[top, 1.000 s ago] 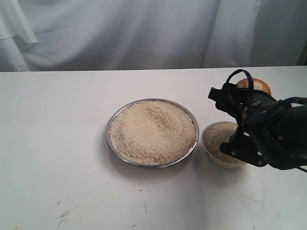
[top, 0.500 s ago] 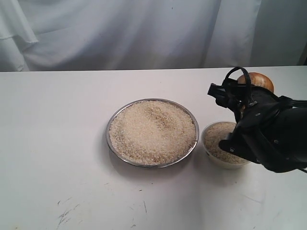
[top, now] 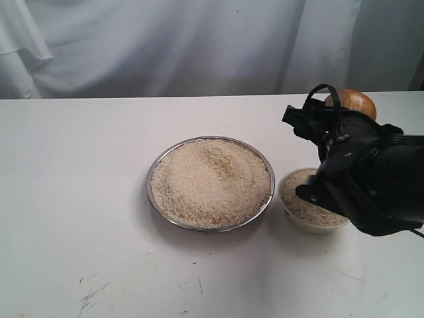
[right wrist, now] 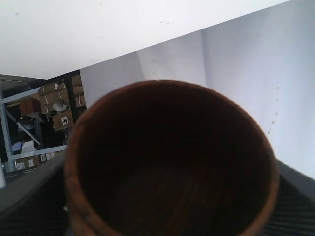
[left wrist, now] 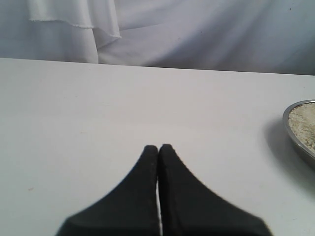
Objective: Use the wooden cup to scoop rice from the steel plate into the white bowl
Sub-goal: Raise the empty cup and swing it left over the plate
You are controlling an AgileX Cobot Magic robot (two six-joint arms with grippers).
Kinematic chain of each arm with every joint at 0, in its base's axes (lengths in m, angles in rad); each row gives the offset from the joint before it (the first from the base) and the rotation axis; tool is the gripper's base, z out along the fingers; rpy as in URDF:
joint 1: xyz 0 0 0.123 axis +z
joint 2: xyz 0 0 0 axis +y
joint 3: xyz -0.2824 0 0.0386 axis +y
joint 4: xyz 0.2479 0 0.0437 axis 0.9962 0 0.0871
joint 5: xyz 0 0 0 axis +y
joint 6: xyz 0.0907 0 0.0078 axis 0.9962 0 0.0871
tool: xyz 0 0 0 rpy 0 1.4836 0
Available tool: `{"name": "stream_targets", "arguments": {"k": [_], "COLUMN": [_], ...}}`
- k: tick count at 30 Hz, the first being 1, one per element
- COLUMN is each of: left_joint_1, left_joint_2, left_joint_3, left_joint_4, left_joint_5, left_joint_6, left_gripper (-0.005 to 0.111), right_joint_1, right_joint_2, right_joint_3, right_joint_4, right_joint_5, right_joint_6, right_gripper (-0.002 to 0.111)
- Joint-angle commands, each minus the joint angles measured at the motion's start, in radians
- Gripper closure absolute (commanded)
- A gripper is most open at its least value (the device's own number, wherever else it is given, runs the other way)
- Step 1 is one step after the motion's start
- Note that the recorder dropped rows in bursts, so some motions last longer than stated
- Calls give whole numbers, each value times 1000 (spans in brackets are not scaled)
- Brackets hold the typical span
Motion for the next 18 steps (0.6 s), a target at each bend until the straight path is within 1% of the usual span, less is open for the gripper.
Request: {"name": "stream_targets", "arguments": {"k": [1, 2, 4, 6, 8, 10, 12, 15, 18], "left_joint_1": [2, 2, 2, 2, 2, 2, 2, 2, 2], "left_joint_2": [-4, -4, -4, -4, -4, -4, -4, -4, -4], "left_joint_3": [5, 5, 5, 5, 5, 5, 5, 5, 5], "left_joint_4": [-2, -2, -2, -2, -2, -2, -2, -2, -2], "left_joint_5": [-13, -13, -13, -13, -13, -13, -13, -13, -13], "left_joint_6": [-1, -1, -1, -1, -1, -1, -1, -1, -1], "left_gripper": [107, 107, 107, 107, 107, 107, 107, 107, 107], "right_joint_1": [-16, -35, -81, -142, -225, -315, -366, -408, -410], "right_joint_2": [-17, -30, -67, -96, -119, -139, -149, -171, -204], "right_joint_3": [-32, -46, -69, -71, -71, -71, -71, -68, -56], "right_joint_4": [-13, 68, 302, 482, 607, 728, 827, 1011, 1158], "right_joint_5": [-70, -146, -305, -380, -488, -667, -774, -891, -959], "right_joint_6": [176, 187, 144, 87, 63, 63, 63, 76, 132], "right_gripper": [108, 108, 108, 108, 108, 108, 108, 108, 108]}}
